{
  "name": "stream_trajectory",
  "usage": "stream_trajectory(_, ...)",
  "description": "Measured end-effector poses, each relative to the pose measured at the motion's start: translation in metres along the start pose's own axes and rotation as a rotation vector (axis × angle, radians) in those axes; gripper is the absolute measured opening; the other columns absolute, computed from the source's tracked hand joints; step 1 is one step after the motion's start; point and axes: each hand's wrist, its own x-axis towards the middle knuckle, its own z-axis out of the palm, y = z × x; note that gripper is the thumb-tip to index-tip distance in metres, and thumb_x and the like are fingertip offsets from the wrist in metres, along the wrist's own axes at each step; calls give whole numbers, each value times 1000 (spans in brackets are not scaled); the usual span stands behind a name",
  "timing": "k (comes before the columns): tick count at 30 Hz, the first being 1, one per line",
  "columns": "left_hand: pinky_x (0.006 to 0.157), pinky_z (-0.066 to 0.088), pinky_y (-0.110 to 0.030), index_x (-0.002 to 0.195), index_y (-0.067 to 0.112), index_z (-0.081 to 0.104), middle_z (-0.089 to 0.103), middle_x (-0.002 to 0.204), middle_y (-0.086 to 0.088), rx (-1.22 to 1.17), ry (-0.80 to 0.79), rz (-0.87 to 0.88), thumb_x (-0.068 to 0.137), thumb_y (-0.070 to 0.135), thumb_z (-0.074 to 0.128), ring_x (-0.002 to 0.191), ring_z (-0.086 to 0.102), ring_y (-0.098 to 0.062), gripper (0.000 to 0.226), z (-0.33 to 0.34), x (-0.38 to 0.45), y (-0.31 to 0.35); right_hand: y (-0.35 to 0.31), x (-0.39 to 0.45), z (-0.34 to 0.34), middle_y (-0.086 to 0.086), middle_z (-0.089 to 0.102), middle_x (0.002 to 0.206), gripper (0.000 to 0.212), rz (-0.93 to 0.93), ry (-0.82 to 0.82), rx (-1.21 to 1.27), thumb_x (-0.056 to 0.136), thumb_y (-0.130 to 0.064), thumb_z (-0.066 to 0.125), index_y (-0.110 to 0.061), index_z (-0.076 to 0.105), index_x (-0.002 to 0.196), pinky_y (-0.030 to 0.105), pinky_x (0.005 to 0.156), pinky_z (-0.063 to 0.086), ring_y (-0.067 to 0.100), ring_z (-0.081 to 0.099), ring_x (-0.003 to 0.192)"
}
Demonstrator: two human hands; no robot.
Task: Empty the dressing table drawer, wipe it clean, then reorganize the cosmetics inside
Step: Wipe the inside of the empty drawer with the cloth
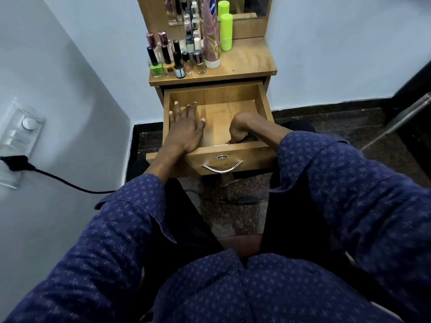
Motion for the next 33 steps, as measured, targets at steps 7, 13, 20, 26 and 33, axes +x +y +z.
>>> stream_trajectory(7,130,-8,-53,168,16,12,9,176,-13,-7,-31,18,113,45,31,160,-18,-35,66,2,2,-1,-9,42,27,13,60,118,37,108,240,415,95,-34,62,-5,63,119,40,86,51,31,60,104)
stream_trajectory(13,130,-10,-52,168,16,13,8,176,-15,-8,-41,36,113,42,33,160,-18,-37,64,0,1,-1,1,71,11,21,50,149,64,55,382,521,85,-36,60,-6,56,142,45,103,47,40,51,135)
stream_trajectory(20,128,-11,-51,168,16,11,1,176,-14,5,-59,36,113,41,33,159,-21,-36,64,1,3,-1,23,64,-3,17,16,165,66,-6,601,230,104,-31,55,-5,28,158,52,114,42,43,37,144)
stream_trajectory(26,129,-11,-52,168,15,10,-1,176,-16,-13,-62,32,113,40,34,159,-23,-37,64,1,2,-3,21,57,1,16,29,159,64,17,613,48,104,-33,55,-6,32,157,43,101,50,35,51,135)
stream_trajectory(33,130,-11,-52,168,16,7,-3,176,-14,-21,-69,26,113,42,34,159,-24,-35,66,3,4,-4,4,41,27,13,58,133,44,12,275,-110,108,-39,48,-8,59,137,36,96,52,30,60,121)
